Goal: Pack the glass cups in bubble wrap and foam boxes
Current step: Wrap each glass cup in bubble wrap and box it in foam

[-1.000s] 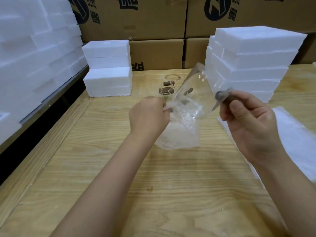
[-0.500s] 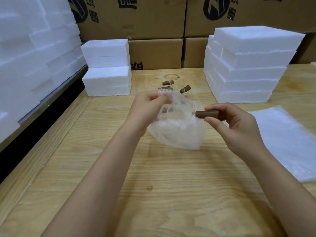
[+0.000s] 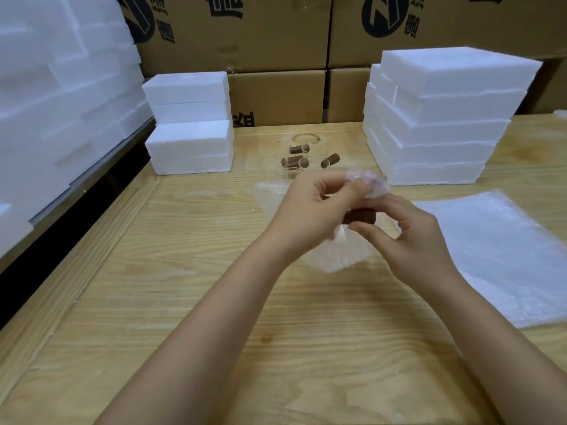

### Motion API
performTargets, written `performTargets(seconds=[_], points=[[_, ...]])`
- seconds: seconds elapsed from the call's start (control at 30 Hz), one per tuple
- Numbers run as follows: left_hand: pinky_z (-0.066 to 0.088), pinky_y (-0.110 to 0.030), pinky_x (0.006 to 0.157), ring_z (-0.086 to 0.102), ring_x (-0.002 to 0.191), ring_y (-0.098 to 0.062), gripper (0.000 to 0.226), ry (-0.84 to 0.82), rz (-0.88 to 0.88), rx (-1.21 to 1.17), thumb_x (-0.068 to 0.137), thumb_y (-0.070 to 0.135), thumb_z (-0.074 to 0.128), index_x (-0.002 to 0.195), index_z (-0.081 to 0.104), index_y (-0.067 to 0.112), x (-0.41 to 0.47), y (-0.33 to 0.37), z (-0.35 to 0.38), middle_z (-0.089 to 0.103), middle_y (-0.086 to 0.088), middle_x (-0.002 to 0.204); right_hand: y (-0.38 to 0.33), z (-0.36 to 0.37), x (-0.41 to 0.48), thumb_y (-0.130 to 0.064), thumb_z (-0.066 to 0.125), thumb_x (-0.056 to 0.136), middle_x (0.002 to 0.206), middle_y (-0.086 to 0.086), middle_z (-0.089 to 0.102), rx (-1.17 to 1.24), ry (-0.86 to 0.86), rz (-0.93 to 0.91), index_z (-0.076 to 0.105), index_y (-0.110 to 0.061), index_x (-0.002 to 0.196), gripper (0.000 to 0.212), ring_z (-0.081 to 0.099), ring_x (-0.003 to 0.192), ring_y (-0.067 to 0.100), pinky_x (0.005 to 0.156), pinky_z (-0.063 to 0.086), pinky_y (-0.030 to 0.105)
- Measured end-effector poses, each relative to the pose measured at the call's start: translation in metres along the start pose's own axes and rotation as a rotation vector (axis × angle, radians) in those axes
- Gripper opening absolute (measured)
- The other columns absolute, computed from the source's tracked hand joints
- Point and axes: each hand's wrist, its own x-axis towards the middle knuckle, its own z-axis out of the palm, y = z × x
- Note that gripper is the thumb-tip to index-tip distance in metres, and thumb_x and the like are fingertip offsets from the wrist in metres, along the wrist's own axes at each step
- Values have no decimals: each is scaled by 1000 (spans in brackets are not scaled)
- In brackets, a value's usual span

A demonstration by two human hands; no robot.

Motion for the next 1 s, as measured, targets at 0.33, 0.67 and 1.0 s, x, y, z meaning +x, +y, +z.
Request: performTargets(seconds=[0.33,0.67,1.0], points=[[48,-32,76,59,87,-16,26,716,291,-128,91,27,45,107,62,16,5,-38,-45,66,-3,101,15,-5,6,-10,68,84,76,-14,66,483,155,252,72,-29,86,20,63,77,4,73,50,15],[50,-42,98,61,115,-24,103,62,-208,-668,42,55,91,126,55,8,-6,-67,-30,67,-7,119,21,-2,8,-20,73,75,84,-4,74,787,176,418,78,-25,80,9,70,80,12,65,56,26],[44,-56,102,56,120,-40,102,180,-192,-747,47,41,93,131,53,0,-8,-60,-1,57,-25,130,11,26,3,-18,71,72,91,4,75,869,206,475,76,-15,88,17,71,87,18,67,56,25]])
